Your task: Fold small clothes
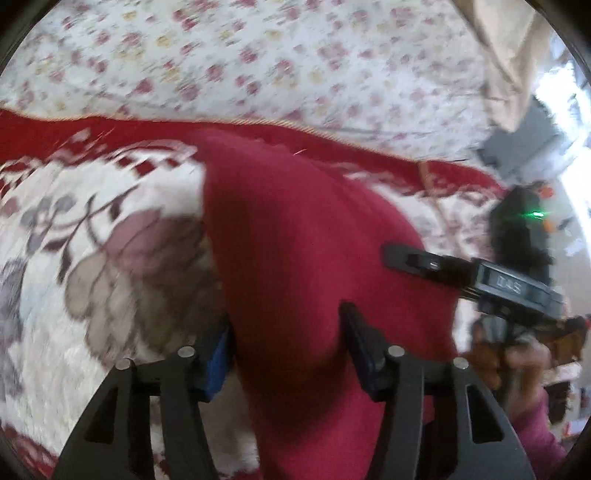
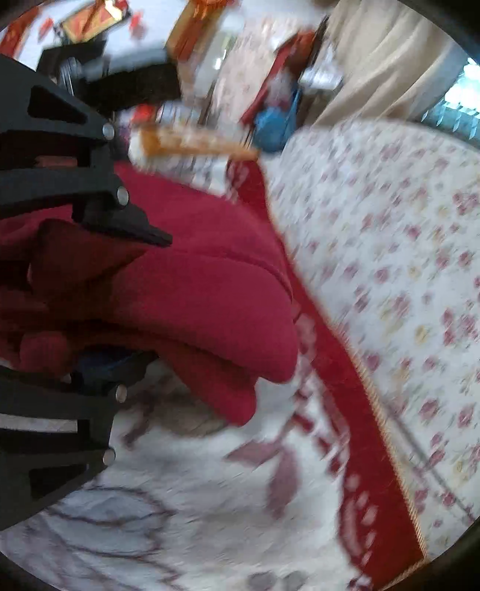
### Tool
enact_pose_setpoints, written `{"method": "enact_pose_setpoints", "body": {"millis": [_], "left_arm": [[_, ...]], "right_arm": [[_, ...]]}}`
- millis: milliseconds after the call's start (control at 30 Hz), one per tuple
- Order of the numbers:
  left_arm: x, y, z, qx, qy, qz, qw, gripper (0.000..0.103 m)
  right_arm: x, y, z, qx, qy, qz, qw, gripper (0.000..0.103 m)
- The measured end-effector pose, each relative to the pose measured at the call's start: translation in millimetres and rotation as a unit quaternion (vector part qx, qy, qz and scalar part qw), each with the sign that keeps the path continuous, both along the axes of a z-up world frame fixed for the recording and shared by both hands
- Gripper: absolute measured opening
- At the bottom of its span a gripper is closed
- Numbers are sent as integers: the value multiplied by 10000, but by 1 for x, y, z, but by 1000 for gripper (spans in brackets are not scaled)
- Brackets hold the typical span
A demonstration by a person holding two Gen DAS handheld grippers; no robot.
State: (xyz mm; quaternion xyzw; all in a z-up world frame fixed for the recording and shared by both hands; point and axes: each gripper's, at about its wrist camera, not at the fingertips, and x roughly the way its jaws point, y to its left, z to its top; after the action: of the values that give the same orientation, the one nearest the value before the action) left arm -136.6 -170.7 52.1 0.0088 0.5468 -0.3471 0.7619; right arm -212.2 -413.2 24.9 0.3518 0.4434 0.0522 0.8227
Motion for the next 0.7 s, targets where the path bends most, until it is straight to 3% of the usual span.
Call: {"method": "enact_pose_setpoints", "body": {"millis": [67,200,300,367,533,600,700], "left_arm": [[-3,8,-2,-80,-101,136,9998,64],[-17,21,20,134,-1061,594,9925,89],[-29,24,26,79,-1559,787,9846,97],[-32,21,19,219,-1617,834,9831,97],[-28,26,1,82,-1548,964,9832,97],[-28,26,-1,57,-1552,991,9829,97],[-32,25,4,85,-1822,1022,9779,97]], "right_arm": [[-16,6,16,-511,-127,-45,9986,67],[-53,22,70,-1670,-726,-46,9833,68],[-65,52,92,-2143,-1088,431,9697,65],[-63,75,87,-2608,-1087,609,9573,51],[-60,85,28,-3195,-173,530,9459,46],[-60,78,10,-2969,-99,453,9538,46],[-66,78,19,-2867,-237,391,9569,46]]}}
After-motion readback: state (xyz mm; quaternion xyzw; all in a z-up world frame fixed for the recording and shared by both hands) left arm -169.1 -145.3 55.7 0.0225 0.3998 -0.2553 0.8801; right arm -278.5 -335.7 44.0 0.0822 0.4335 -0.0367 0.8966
